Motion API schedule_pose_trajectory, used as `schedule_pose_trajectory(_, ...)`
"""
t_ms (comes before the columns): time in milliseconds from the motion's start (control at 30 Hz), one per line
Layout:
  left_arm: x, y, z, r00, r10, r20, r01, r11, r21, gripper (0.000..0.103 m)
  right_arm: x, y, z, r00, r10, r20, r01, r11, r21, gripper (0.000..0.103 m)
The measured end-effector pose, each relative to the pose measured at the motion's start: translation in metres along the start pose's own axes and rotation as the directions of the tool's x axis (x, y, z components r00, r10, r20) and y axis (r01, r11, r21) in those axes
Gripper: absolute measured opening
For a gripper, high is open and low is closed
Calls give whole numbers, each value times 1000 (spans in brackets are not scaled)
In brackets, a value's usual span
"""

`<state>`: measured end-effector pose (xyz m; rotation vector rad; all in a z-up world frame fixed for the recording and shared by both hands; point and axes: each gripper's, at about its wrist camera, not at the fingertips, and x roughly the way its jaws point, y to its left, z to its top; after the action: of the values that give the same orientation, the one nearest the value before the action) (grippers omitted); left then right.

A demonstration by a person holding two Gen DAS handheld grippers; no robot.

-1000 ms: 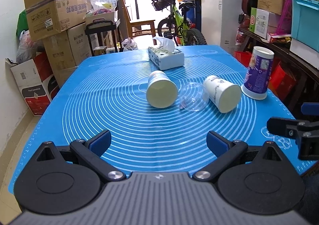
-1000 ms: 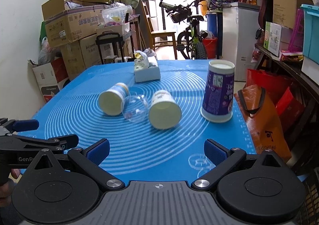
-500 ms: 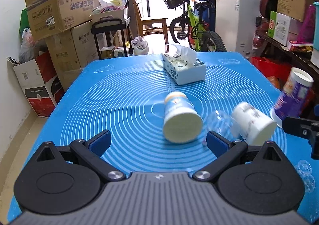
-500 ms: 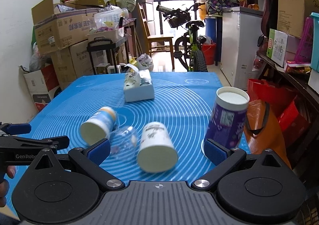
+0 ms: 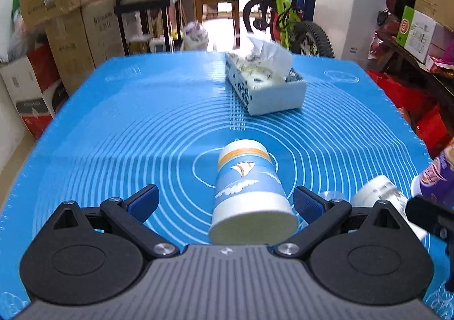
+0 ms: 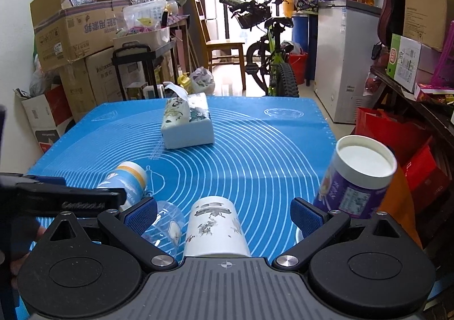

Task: Flip cup upside down
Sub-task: 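Reach the left gripper to the sailboat-print paper cup and grasp it, then lift the sailboat cup with the left gripper toward the right gripper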

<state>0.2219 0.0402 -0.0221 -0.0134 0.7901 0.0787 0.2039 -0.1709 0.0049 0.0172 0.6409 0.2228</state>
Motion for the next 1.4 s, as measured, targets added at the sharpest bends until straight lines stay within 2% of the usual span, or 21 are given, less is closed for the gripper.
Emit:
schedule_pose_trajectory(267,23,6,6,995,-57,-82,53,998,-46,89,13,1,3,1000,-1,-17,1,1000,-7,100)
schedule_pose_trajectory(333,23,3,6,993,-76,-90,73,997,-35,83,15,1,3,1000,-1,-20,1,1000,-8,100)
schedule_pose_trajectory(400,22,2,8,989,-110,-98,107,994,-35,68,15,1,3,1000,-1,-25,0,1000,-11,100)
schedule_pose_trajectory(433,20,0,9,988,-119,-101,116,993,-31,66,15,1,2,1000,-1,-26,1,1000,-13,100)
schedule_pose_trajectory(667,12,-2,10,995,-57,-83,57,998,7,64,9,2,4,1000,-5,-14,5,1000,-17,100)
schedule_pose_trajectory(800,-2,6,13,995,-67,-76,66,998,-9,64,2,2,4,1000,-1,-7,1,1000,-10,100)
schedule_pose_trajectory(933,-28,10,9,997,-63,-53,64,998,22,64,-14,6,1,1000,11,7,-11,1000,-15,100)
schedule_pose_trajectory(1067,-50,14,-7,995,-78,-61,81,995,55,64,-33,8,-10,1000,22,5,-22,1000,-4,100)
schedule_pose_trajectory(1400,-81,11,-59,989,-125,-84,132,988,84,65,-60,17,-51,998,34,-59,-32,999,35,100)
